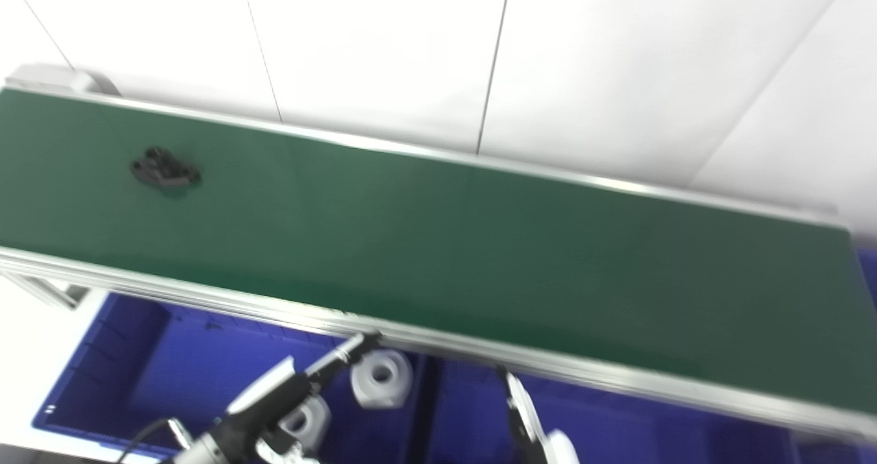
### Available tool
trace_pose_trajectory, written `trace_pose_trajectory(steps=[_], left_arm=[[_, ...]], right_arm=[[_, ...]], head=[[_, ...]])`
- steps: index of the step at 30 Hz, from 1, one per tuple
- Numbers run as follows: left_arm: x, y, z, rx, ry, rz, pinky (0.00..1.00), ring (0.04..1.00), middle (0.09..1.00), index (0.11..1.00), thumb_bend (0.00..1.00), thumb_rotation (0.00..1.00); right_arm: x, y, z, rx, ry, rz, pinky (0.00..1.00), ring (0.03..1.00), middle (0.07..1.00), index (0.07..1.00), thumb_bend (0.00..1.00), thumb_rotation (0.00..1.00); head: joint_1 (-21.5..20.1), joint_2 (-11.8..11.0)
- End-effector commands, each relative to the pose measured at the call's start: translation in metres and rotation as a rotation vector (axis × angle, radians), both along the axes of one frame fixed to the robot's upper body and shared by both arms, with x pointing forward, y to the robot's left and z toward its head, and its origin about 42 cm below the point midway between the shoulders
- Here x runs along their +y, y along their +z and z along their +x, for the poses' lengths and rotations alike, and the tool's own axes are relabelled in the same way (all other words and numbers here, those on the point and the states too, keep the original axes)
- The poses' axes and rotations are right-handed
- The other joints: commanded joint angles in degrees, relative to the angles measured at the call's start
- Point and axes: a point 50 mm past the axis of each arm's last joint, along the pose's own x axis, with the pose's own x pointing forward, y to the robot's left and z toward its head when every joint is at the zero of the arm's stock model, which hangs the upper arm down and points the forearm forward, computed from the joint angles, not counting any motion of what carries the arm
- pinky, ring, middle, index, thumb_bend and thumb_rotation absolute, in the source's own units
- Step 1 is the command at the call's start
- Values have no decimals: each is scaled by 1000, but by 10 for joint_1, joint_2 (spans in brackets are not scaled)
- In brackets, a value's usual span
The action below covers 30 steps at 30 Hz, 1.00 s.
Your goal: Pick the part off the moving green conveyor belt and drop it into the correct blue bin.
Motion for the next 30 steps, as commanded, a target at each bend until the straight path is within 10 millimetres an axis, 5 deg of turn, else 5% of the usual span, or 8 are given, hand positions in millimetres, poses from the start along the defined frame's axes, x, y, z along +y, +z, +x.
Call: trace_pose_trajectory(steps=[1,4,8,11,12,15,20,30], left_arm=[[0,11,6,-40,-3,-9,954,1000,1000,1000,888,403],[-3,14,9,-35,-4,-9,964,1000,1000,1000,887,391],[-11,13,8,-24,-16,-6,966,1000,1000,1000,889,401],[-23,8,4,-30,-20,7,963,1000,1000,1000,895,420],[-26,7,3,-32,-20,9,963,1000,1000,1000,898,427],[-39,-1,-1,-30,-22,9,975,1000,1000,1000,900,404],[-54,-14,-3,-42,-10,-14,944,994,1000,994,888,350],[-61,-25,0,-50,9,8,862,947,986,959,909,356]], right_arm=[[1,10,5,-17,-14,24,899,1000,1000,1000,875,600],[-2,12,7,-8,-18,36,883,1000,1000,1000,889,606],[-11,12,6,-3,-13,18,843,998,1000,1000,879,601],[-23,6,2,6,-8,19,849,1000,1000,1000,875,590],[-26,5,1,8,-7,20,855,1000,1000,1000,874,588],[-38,-4,-3,13,-3,21,854,1000,1000,1000,866,574],[-48,-15,-4,40,-6,2,844,1000,1000,1000,861,560],[-51,-30,-2,18,-18,49,953,1000,1000,1000,838,458]], head=[[9,10],[23,11],[104,-9],[200,-64],[200,-64],[263,-119],[300,-169],[305,-211]])
